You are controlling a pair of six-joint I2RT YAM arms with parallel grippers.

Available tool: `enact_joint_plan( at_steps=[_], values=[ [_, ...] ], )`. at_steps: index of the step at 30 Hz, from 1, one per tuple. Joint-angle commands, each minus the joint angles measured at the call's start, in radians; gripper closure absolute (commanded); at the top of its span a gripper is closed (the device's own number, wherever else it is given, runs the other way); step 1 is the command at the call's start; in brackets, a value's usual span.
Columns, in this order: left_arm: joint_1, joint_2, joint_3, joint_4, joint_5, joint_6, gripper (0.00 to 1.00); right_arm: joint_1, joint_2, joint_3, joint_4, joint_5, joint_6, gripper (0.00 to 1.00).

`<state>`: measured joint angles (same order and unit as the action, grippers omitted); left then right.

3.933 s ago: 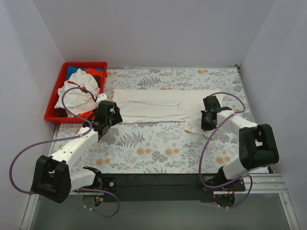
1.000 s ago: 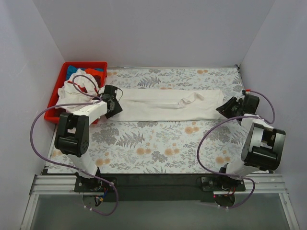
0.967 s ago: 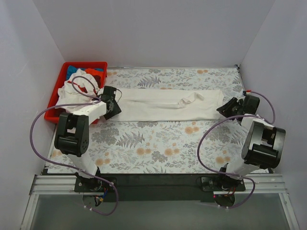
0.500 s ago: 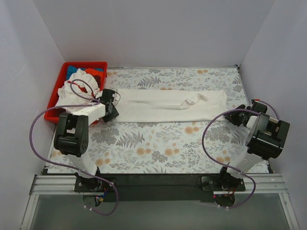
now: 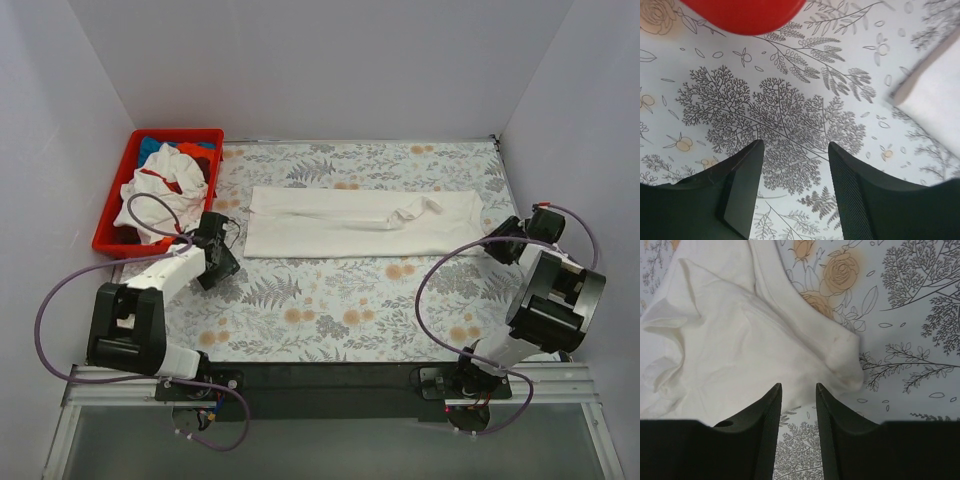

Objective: Fold and stack the t-shirts
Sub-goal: Fold the tshirt

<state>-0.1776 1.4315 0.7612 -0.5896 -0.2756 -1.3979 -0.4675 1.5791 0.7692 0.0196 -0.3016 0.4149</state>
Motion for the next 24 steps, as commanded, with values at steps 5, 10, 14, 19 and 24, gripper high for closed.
enact_joint_plan(
  at_steps=[5, 10, 14, 19, 24],
  values=[
    [-0.048, -0.117, 0.148, -0.033, 0.052, 0.004, 0.43, 0.162, -0.149, 0.064, -0.046, 0.01, -0.057, 0.57],
    [-0.125, 0.022, 0.222, 0.095, 0.096, 0.013, 0.43, 0.286, -0.136, 0.061, 0.04, -0.086, -0.025, 0.57],
    [-0.132, 0.167, 0.297, 0.177, 0.101, 0.011, 0.49, 0.291, -0.059, 0.047, 0.083, -0.139, 0.007, 0.58],
    [-0.129, 0.293, 0.328, 0.189, 0.058, -0.019, 0.53, 0.288, 0.019, 0.041, 0.082, -0.126, -0.025, 0.58],
    [-0.117, 0.345, 0.242, 0.142, 0.061, -0.05, 0.54, 0.248, 0.084, -0.007, 0.074, -0.133, -0.034, 0.58]
  ],
)
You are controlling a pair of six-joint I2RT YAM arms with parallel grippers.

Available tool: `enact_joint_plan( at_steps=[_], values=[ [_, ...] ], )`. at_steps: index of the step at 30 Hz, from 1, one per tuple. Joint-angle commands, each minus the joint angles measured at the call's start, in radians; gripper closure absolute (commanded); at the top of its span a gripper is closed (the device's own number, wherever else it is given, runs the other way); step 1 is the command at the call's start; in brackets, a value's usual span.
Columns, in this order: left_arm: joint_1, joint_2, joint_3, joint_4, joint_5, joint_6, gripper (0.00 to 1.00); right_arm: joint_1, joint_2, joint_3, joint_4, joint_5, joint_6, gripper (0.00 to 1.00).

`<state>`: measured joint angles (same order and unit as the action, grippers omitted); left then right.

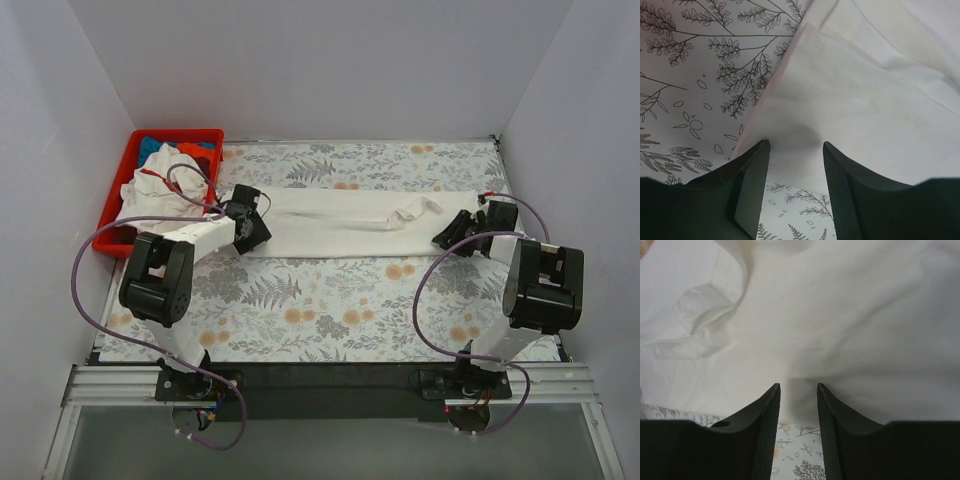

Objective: Fold and stack the t-shirts
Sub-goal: Fold the tshirt

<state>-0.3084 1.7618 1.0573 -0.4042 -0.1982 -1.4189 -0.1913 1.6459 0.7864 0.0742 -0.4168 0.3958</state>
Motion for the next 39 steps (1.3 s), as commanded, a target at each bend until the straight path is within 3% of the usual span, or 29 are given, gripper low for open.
enact_joint_plan(
  at_steps=[1, 6, 10, 16, 20, 29, 37, 39],
  values=[
    [0.023, 0.011, -0.074, -0.051, -0.012, -0.046, 0.54, -0.043, 0.02, -0.041, 0.015, -0.017, -0.023, 0.58],
    [0.091, -0.111, -0.23, -0.09, 0.011, -0.064, 0.55, -0.051, -0.017, -0.059, -0.1, 0.006, -0.072, 0.58],
    [0.104, -0.237, -0.324, -0.131, -0.053, -0.048, 0.54, -0.011, -0.124, -0.049, -0.166, 0.03, -0.104, 0.58],
    [0.104, -0.358, -0.324, -0.159, -0.073, -0.028, 0.46, 0.076, -0.222, -0.003, -0.202, 0.015, -0.087, 0.58],
    [0.069, -0.394, -0.246, -0.171, -0.06, -0.023, 0.39, 0.107, -0.219, 0.045, -0.185, -0.002, -0.055, 0.57],
    [-0.26, -0.109, 0.176, -0.165, 0.075, -0.235, 0.38, 0.119, -0.166, 0.074, -0.083, 0.015, 0.021, 0.51],
    [-0.415, 0.255, 0.594, -0.094, 0.114, -0.295, 0.47, 0.118, -0.155, 0.045, -0.04, 0.003, 0.02, 0.51],
    [-0.429, 0.297, 0.633, -0.068, 0.111, -0.311, 0.47, 0.118, -0.153, 0.037, -0.033, 0.0, 0.015, 0.51]
  ],
)
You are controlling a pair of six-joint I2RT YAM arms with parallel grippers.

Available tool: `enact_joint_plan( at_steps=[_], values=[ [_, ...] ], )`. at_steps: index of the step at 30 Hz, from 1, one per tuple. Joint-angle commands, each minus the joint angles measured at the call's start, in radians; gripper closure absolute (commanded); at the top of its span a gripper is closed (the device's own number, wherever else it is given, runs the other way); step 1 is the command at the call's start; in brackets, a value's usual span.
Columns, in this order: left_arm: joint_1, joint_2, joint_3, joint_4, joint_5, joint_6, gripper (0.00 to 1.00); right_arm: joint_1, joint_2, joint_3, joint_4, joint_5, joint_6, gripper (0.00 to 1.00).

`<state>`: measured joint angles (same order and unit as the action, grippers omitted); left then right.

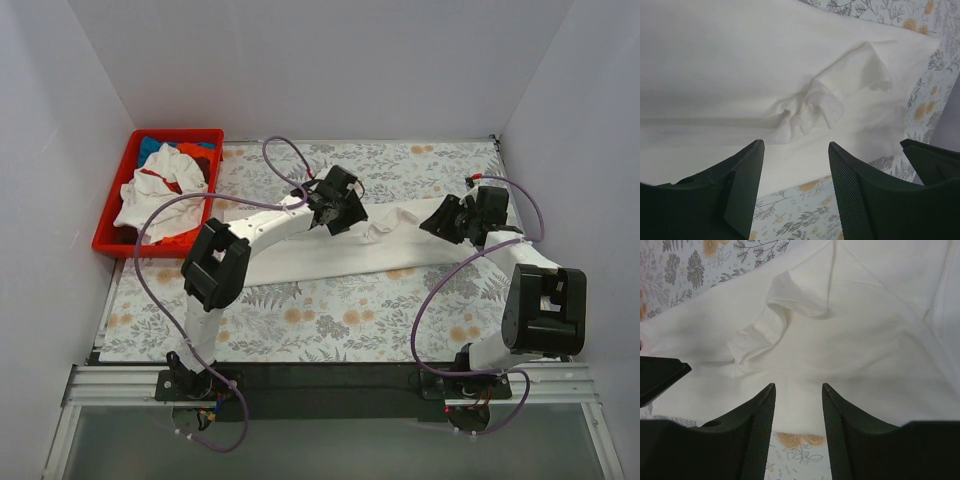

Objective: Fold and stack the t-shirts
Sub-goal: Fold the tshirt

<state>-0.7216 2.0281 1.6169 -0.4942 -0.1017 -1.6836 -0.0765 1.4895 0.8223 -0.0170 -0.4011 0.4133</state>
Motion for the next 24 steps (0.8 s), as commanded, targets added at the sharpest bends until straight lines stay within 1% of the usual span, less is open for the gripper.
enact_joint_plan(
  at_steps=[1, 6, 12, 18, 22, 24],
  values=[
    [-0.019, 0.053, 0.09, 0.031, 0.019, -0.057, 0.47, 0.003, 0.003, -0.002, 0.061, -0.019, -0.001, 0.51],
    [-0.039, 0.168, 0.191, 0.066, 0.046, -0.1, 0.48, 0.003, 0.012, -0.005, 0.075, -0.028, -0.001, 0.51],
    [-0.067, 0.228, 0.25, 0.082, 0.046, -0.128, 0.53, 0.003, 0.029, -0.003, 0.088, -0.035, 0.002, 0.51],
    [-0.078, 0.247, 0.253, 0.088, 0.056, -0.149, 0.57, 0.003, 0.04, 0.0, 0.092, -0.035, 0.005, 0.52],
    [-0.093, 0.21, 0.212, 0.095, 0.016, -0.162, 0.57, 0.003, 0.046, 0.0, 0.095, -0.039, 0.007, 0.52],
    [-0.095, 0.218, 0.213, 0.106, 0.02, -0.16, 0.57, 0.003, 0.052, 0.0, 0.1, -0.039, 0.009, 0.52]
  ],
)
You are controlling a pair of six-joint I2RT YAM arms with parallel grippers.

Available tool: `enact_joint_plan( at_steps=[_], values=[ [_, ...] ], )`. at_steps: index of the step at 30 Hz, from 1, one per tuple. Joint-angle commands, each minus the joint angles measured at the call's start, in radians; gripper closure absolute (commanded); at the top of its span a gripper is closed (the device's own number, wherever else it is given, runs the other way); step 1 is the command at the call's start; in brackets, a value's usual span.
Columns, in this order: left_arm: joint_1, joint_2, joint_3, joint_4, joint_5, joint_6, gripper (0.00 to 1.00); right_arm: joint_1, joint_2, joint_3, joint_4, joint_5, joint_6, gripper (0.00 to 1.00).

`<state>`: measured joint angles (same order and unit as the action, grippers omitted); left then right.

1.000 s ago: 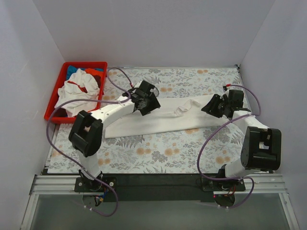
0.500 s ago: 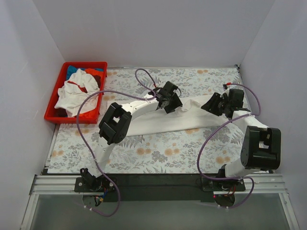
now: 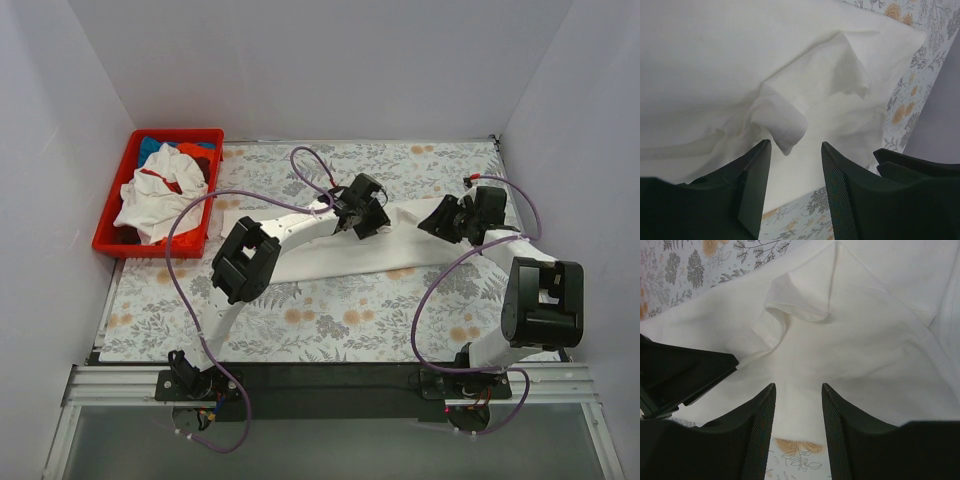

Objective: Fold and stack the t-shirts
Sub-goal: Fold the tshirt

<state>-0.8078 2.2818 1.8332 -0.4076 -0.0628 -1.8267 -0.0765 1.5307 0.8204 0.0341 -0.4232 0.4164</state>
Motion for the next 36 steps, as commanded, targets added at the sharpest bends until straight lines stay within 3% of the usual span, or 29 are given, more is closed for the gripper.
enact_joint_plan(
  at_steps=[1, 12, 22, 26, 36],
  values=[
    [-0.008, -0.024, 0.004, 0.02, -0.012, -0.016, 0.57, 0.003, 0.014, 0.0, 0.049, -0.019, 0.005, 0.52],
    [-0.008, 0.044, 0.038, 0.023, -0.089, 0.015, 0.65, 0.001, 0.063, 0.034, 0.082, -0.017, 0.027, 0.52],
    [0.024, 0.013, -0.038, 0.033, -0.085, 0.017, 0.93, 0.001, 0.175, 0.129, 0.108, -0.055, 0.058, 0.53],
    [0.035, 0.001, -0.054, 0.041, -0.069, 0.03, 0.99, 0.0, 0.218, 0.167, 0.131, -0.065, 0.091, 0.53],
    [0.042, 0.005, -0.052, 0.046, -0.035, 0.046, 1.0, 0.0, 0.315, 0.221, 0.151, -0.071, 0.163, 0.55]
  ],
)
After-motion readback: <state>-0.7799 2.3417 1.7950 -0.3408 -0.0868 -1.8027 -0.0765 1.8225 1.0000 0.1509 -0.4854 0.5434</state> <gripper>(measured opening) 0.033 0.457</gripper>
